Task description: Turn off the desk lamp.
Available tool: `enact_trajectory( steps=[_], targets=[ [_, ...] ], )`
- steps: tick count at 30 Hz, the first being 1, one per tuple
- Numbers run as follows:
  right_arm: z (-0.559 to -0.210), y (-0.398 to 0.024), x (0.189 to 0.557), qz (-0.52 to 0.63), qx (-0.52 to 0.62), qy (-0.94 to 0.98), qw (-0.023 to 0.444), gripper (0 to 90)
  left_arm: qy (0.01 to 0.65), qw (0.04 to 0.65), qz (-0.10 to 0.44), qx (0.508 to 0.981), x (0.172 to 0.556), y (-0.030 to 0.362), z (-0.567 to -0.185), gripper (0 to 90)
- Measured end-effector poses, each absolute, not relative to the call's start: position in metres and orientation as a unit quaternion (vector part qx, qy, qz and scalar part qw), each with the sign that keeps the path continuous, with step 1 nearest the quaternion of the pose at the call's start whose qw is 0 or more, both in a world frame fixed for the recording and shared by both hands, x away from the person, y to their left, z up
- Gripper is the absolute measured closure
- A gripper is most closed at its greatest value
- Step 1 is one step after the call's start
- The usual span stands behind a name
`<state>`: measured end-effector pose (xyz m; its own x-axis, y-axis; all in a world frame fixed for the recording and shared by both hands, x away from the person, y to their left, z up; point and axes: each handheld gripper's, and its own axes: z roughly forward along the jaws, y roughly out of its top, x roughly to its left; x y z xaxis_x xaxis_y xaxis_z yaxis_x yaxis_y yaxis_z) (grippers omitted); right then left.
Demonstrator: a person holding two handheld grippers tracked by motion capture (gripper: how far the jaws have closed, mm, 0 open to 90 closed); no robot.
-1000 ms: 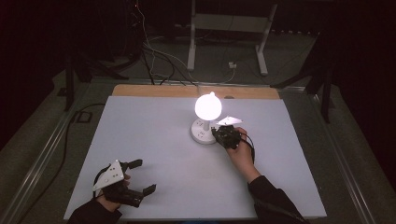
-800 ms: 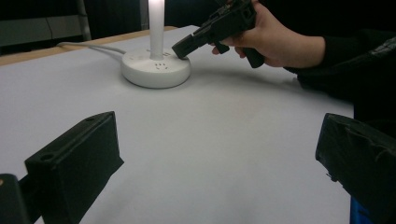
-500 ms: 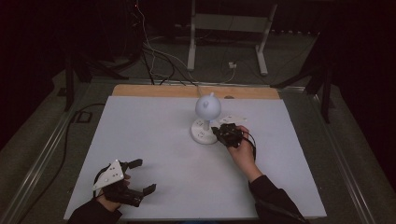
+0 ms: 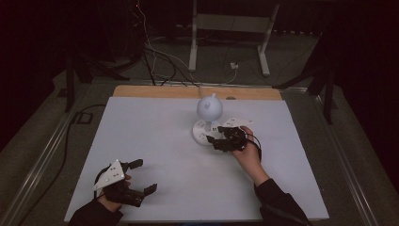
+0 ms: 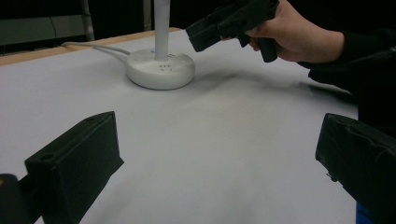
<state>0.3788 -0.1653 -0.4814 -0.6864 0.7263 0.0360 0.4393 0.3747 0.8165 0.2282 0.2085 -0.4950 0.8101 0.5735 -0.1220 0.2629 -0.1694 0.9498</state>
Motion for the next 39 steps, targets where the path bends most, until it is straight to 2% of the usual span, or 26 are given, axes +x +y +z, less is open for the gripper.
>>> enact_trajectory(
  steps=[1, 3, 4, 6, 10, 17, 19, 23, 39],
  targets=[
    [-0.482, -0.165, 0.378, 0.424, 0.361, 0.813, 0.170, 26.4, 0.278, 0.582, 0.133, 0.753, 0.229, 0.208, -0.495, 0.5],
    [-0.481, -0.165, 0.378, 0.425, 0.351, 0.821, 0.149, 14.2, 0.277, 0.580, 0.134, 0.754, 0.228, 0.208, -0.495, 0.5],
    [-0.481, -0.165, 0.377, 0.428, 0.344, 0.822, 0.150, 14.2, 0.277, 0.580, 0.134, 0.754, 0.228, 0.208, -0.495, 0.5],
    [-0.479, -0.165, 0.376, 0.435, 0.333, 0.825, 0.137, 5.0, 0.277, 0.582, 0.133, 0.753, 0.229, 0.209, -0.495, 0.5],
    [-0.476, -0.166, 0.370, 0.435, 0.314, 0.834, 0.128, 0.0, 0.276, 0.580, 0.135, 0.754, 0.227, 0.208, -0.495, 0.5],
    [-0.472, -0.177, 0.352, 0.453, 0.297, 0.829, 0.139, 0.0, 0.272, 0.584, 0.136, 0.753, 0.222, 0.211, -0.493, 0.5],
    [-0.472, -0.182, 0.347, 0.456, 0.299, 0.829, 0.126, 0.0, 0.271, 0.585, 0.135, 0.752, 0.222, 0.211, -0.493, 0.5],
    [-0.474, -0.192, 0.335, 0.448, 0.298, 0.833, 0.129, 0.0, 0.270, 0.586, 0.133, 0.752, 0.222, 0.210, -0.493, 0.5],
    [-0.491, -0.255, 0.289, 0.433, 0.335, 0.824, 0.147, 0.0, 0.271, 0.582, 0.133, 0.755, 0.223, 0.209, -0.494, 0.5]
  ],
)
